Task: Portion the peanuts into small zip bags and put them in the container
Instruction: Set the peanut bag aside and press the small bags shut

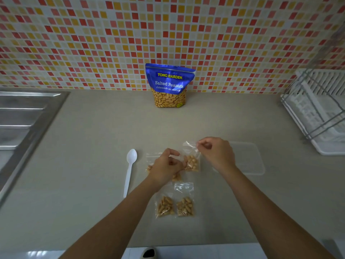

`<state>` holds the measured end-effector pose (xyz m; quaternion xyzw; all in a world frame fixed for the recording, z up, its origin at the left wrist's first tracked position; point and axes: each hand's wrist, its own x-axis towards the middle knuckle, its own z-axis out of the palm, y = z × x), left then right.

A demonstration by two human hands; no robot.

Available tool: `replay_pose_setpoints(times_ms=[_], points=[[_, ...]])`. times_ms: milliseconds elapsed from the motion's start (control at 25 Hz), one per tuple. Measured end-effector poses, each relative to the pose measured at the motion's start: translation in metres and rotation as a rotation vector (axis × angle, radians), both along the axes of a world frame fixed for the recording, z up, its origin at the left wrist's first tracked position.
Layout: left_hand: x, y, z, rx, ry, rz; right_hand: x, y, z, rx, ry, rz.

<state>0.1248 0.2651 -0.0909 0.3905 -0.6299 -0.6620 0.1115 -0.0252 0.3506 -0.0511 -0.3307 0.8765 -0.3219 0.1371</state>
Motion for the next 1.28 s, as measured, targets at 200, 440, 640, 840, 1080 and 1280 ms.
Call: replay_pose_setpoints(times_ms=[200, 440, 640, 840, 1080, 1280], points=[[-0.015, 0.018, -0.019, -0.373, -0.333, 0.020, -0.002, -0.019, -0.033, 0.387, 0.404, 0.104], [-0.021, 0.021, -0.008, -0.766, -0.469, -0.119, -0.004, -0.021, -0.045, 0.566, 0.561, 0.249], [0.039, 0.024, -0.010, -0.680, -0.385, 0.111, 0.041, 0.030, -0.045, 0.090, 0.236, 0.169], [0.074, 0.068, -0.036, -0.735, -0.481, 0.016, 0.089, 0.066, -0.076, 0.269, -0.085, 0.014], [0.081, 0.079, -0.047, -0.904, -0.466, 0.042, 0.091, 0.075, -0.083, 0.110, -0.282, -0.108], [0.073, 0.078, -0.034, -0.808, -0.272, -0.002, 0.088, 0.087, -0.077, -0.161, -0.607, -0.163]])
